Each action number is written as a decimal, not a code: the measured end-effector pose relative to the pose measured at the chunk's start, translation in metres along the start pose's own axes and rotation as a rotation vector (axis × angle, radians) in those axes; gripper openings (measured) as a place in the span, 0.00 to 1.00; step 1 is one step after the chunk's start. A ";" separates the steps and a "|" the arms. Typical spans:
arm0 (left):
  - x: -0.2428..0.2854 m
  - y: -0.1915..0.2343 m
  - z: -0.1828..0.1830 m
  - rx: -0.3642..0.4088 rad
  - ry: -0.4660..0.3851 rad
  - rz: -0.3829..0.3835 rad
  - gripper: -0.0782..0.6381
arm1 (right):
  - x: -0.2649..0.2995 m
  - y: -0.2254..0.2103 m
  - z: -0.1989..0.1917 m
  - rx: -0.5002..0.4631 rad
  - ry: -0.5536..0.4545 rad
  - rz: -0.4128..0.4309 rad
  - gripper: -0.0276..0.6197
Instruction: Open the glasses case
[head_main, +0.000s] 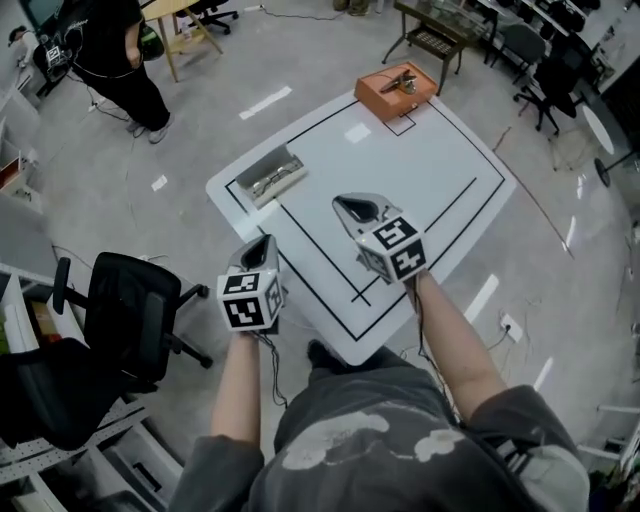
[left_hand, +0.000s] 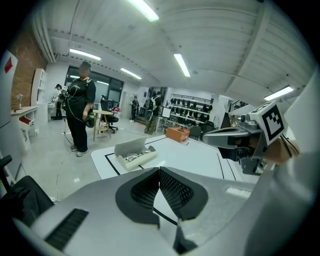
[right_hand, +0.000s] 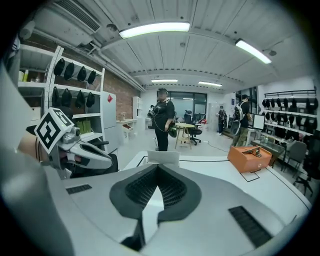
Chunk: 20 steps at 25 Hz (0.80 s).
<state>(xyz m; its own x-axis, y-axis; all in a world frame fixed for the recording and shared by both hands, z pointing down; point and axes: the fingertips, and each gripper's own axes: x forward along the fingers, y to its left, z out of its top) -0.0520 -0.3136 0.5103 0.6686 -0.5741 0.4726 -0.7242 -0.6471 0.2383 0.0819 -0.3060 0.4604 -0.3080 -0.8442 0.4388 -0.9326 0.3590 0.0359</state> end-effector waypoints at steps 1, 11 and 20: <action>-0.003 -0.005 0.000 0.003 -0.002 -0.008 0.12 | -0.005 0.004 -0.004 0.003 0.009 0.006 0.04; -0.042 -0.035 -0.008 0.006 -0.015 0.007 0.12 | -0.040 0.027 0.005 -0.002 -0.023 0.031 0.04; -0.083 -0.084 -0.020 0.028 -0.046 0.034 0.11 | -0.108 0.041 -0.018 0.008 -0.055 0.041 0.04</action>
<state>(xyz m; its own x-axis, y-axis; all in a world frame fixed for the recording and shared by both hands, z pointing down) -0.0502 -0.2013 0.4678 0.6511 -0.6181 0.4405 -0.7421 -0.6400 0.1990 0.0802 -0.1932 0.4307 -0.3553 -0.8496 0.3899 -0.9206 0.3903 0.0114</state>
